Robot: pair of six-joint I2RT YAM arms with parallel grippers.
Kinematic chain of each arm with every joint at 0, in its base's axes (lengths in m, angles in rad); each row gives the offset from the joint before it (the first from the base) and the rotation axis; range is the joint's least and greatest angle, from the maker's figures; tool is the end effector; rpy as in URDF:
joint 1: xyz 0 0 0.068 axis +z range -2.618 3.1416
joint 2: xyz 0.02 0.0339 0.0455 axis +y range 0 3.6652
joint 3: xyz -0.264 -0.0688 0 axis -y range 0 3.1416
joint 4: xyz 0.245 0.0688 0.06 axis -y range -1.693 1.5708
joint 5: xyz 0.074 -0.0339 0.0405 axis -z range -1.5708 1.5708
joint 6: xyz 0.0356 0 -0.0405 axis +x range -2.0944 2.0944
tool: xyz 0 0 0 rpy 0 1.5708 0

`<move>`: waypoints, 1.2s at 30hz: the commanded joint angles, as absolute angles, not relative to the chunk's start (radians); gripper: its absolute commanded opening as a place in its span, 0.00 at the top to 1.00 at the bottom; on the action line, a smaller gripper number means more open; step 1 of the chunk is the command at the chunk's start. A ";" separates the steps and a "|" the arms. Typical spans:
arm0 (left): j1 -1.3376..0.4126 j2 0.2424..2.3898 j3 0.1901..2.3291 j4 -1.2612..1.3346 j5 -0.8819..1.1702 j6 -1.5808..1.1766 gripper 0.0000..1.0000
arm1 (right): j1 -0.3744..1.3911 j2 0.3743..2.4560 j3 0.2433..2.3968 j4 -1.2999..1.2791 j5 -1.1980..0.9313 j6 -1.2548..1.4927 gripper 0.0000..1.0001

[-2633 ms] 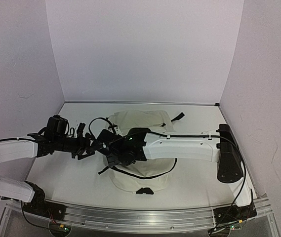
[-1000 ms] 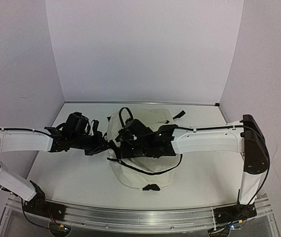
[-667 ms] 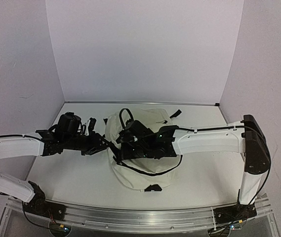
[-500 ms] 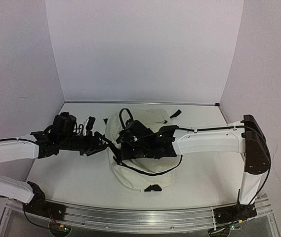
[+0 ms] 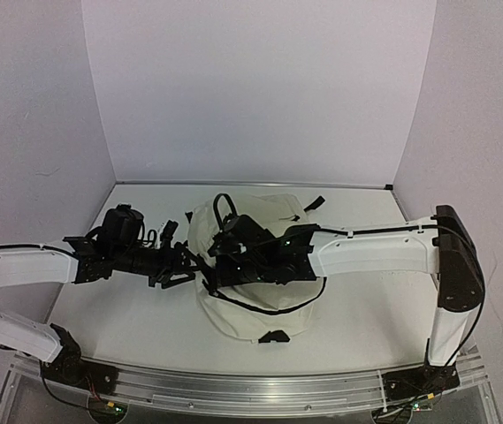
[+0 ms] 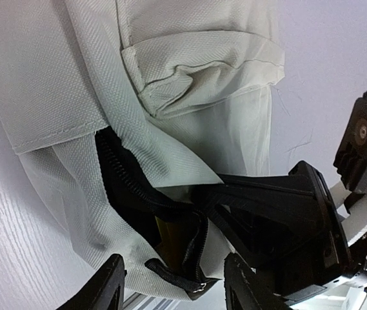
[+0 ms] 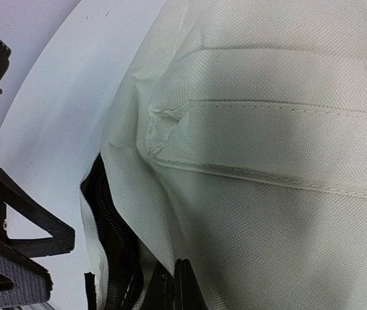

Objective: Pack the student bag
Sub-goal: Zip the student bag at the center of the board.

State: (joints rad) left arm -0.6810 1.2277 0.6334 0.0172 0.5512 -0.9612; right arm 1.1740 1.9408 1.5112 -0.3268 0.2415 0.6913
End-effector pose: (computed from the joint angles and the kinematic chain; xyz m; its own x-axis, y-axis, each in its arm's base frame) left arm 0.1865 -0.1752 0.2177 -0.9620 -0.1194 -0.2455 0.1548 0.5024 -0.8507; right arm 0.1787 0.4045 0.2376 -0.7324 -0.1461 -0.6650 -0.4691 0.8162 0.3372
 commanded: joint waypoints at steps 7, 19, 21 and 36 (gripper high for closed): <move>-0.701 1.324 0.663 0.090 0.606 -1.054 0.51 | 1.169 1.891 1.527 -0.252 0.228 0.676 1.00; -0.711 1.309 0.661 0.123 0.613 -1.089 0.74 | 1.169 1.892 1.513 -0.245 0.231 0.677 1.00; -0.714 1.308 0.659 0.124 0.618 -1.095 0.80 | 1.169 1.893 1.513 -0.245 0.233 0.677 1.00; -0.719 1.161 0.629 0.074 0.488 -1.117 1.00 | 1.214 1.790 1.452 -0.236 0.226 0.486 0.43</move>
